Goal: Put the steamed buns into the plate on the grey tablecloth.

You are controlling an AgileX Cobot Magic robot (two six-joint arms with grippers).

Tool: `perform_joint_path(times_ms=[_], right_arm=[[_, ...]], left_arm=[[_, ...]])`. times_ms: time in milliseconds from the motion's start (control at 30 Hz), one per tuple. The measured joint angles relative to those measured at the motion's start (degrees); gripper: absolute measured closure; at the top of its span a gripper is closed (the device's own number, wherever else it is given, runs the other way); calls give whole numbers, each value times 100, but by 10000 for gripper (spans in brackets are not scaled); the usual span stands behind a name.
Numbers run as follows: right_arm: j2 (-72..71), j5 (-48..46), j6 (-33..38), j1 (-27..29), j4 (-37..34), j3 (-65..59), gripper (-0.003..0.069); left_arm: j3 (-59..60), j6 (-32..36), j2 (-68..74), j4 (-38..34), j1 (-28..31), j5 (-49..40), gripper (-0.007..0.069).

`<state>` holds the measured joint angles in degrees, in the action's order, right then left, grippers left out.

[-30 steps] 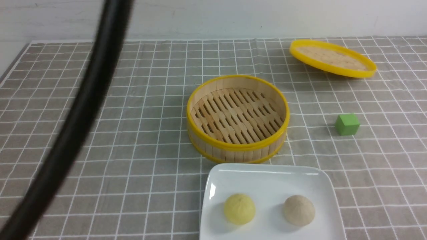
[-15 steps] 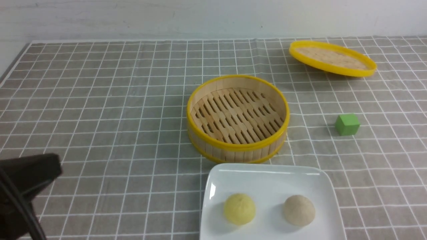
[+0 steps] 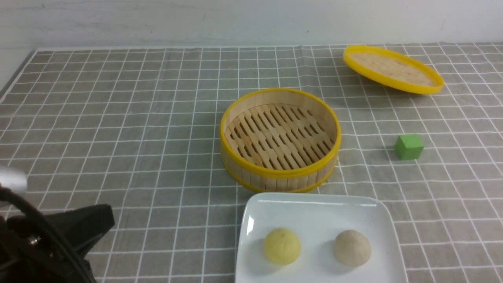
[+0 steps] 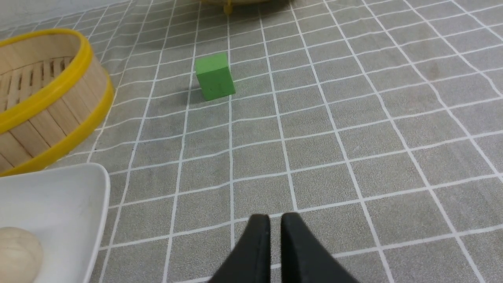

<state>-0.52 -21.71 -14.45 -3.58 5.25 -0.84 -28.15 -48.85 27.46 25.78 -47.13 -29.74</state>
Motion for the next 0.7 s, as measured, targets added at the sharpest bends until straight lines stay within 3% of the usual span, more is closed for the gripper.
perform_joint_path(times_ms=[367,600,700], right_arm=[[0,0,0,0,0,0,580],[0,0,0,0,0,0,573],[0,0,0,0,0,0,573]], left_arm=[[246,129,-23,-90,0,82,571],[817,1768,-586,-904,184,757,570],[1104,2776,-1019,-1747,996,1165,568]])
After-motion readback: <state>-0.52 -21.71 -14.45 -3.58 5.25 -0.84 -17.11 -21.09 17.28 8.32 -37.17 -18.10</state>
